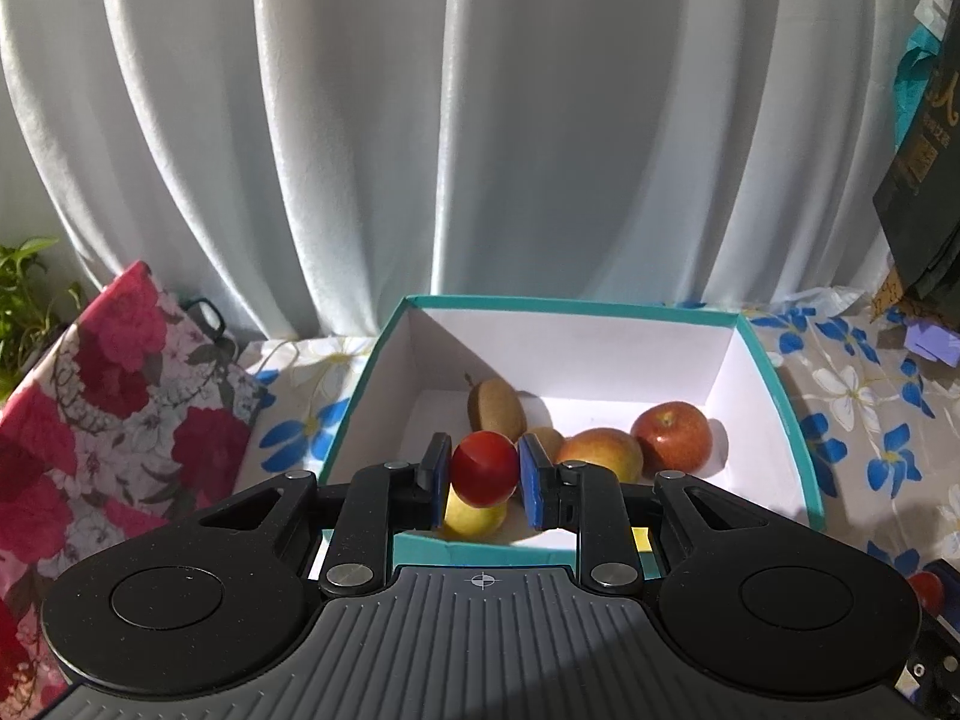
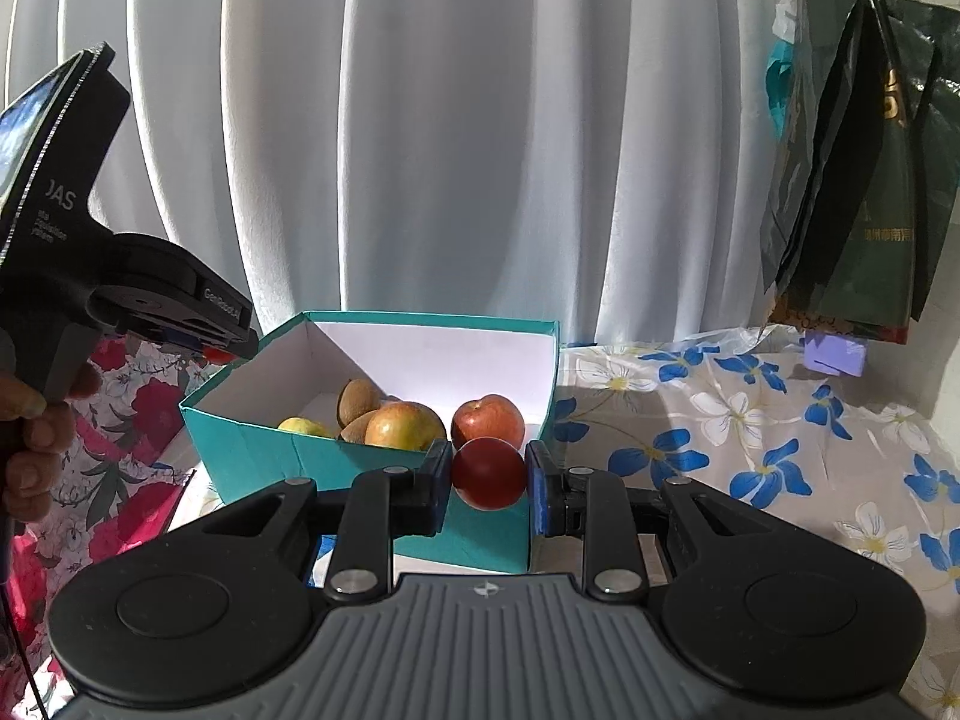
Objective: Organize fruits
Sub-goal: 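Lower the cherry tomato into the box and open the left gripper while the right carries its tomato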
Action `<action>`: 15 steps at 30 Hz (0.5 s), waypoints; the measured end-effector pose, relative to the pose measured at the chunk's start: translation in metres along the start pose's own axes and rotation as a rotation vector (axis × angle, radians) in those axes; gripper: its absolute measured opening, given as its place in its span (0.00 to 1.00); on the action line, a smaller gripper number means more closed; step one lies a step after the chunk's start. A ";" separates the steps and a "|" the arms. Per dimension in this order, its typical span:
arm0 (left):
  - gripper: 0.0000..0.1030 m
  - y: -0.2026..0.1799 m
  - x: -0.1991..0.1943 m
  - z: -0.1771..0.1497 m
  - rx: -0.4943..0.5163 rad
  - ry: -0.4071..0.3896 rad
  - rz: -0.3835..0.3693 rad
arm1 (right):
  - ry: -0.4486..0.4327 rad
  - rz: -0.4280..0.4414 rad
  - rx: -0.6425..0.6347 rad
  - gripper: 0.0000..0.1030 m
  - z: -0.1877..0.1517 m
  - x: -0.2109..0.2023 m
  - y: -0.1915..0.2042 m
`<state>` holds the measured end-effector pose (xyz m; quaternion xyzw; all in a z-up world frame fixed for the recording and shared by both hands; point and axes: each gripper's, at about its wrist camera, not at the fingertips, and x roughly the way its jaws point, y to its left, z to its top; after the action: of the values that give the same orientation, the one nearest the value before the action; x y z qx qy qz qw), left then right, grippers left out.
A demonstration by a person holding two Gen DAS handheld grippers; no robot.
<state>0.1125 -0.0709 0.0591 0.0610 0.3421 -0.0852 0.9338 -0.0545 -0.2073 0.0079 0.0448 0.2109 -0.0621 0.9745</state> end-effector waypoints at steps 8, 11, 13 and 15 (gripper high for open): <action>0.26 -0.005 0.065 0.008 0.015 0.049 -0.001 | -0.025 -0.021 0.012 0.24 0.006 0.003 -0.008; 0.26 -0.007 0.086 0.007 0.029 0.055 -0.008 | -0.021 -0.023 0.021 0.24 0.006 0.003 -0.009; 0.27 -0.009 0.096 0.005 0.037 0.064 -0.002 | -0.018 -0.027 0.021 0.24 0.005 0.003 -0.009; 0.27 -0.010 0.102 0.003 0.037 0.064 -0.015 | -0.019 -0.033 0.029 0.24 0.005 0.003 -0.010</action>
<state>0.1895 -0.0932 -0.0056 0.0781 0.3704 -0.0965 0.9205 -0.0516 -0.2183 0.0105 0.0549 0.2016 -0.0814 0.9745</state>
